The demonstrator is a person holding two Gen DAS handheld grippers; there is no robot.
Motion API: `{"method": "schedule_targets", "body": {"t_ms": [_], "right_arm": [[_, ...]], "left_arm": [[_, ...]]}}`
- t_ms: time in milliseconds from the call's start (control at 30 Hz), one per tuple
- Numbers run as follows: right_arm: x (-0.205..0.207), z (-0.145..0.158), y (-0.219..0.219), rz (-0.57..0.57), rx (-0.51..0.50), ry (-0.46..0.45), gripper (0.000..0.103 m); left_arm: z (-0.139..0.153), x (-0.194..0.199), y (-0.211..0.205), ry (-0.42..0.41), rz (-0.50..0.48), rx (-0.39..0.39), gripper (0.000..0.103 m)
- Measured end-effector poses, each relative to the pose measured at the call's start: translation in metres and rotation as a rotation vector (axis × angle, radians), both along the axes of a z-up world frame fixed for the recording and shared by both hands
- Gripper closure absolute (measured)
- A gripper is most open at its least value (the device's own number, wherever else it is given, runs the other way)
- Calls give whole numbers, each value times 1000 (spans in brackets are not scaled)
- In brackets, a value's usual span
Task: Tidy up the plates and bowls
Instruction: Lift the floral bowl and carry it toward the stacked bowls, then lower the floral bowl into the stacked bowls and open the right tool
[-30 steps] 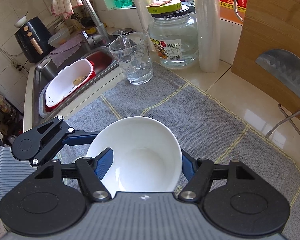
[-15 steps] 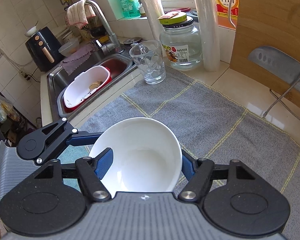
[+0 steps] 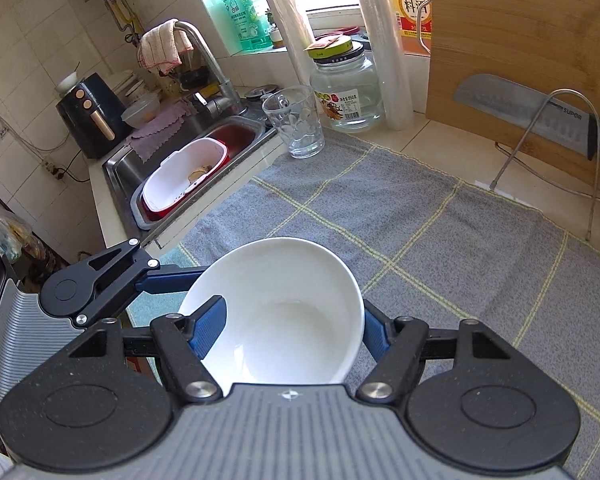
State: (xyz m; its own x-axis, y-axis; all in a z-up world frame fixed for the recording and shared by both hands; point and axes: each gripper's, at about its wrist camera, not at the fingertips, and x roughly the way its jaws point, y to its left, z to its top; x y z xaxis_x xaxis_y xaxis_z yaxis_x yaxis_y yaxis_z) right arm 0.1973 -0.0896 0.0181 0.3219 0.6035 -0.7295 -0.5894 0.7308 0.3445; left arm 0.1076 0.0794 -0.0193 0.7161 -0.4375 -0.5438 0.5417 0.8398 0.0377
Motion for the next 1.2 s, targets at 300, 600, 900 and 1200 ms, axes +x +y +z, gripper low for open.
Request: {"method": "schedule_targets", "body": {"t_ms": [300, 600, 900, 1200], "right_arm": [[-36, 5, -39, -83, 8, -21, 27], [-63, 7, -78, -173, 3, -30, 27], [-78, 1, -99, -230, -26, -20, 27], [-82, -13, -106, -235, -39, 9, 27]], "left_arm": [[3, -18, -28, 6, -82, -18, 5], [-1, -28, -58, 4, -183, -16, 5], [-9, -29, -77, 35, -247, -17, 5], [-19, -30, -83, 76, -266, -3, 5]]}}
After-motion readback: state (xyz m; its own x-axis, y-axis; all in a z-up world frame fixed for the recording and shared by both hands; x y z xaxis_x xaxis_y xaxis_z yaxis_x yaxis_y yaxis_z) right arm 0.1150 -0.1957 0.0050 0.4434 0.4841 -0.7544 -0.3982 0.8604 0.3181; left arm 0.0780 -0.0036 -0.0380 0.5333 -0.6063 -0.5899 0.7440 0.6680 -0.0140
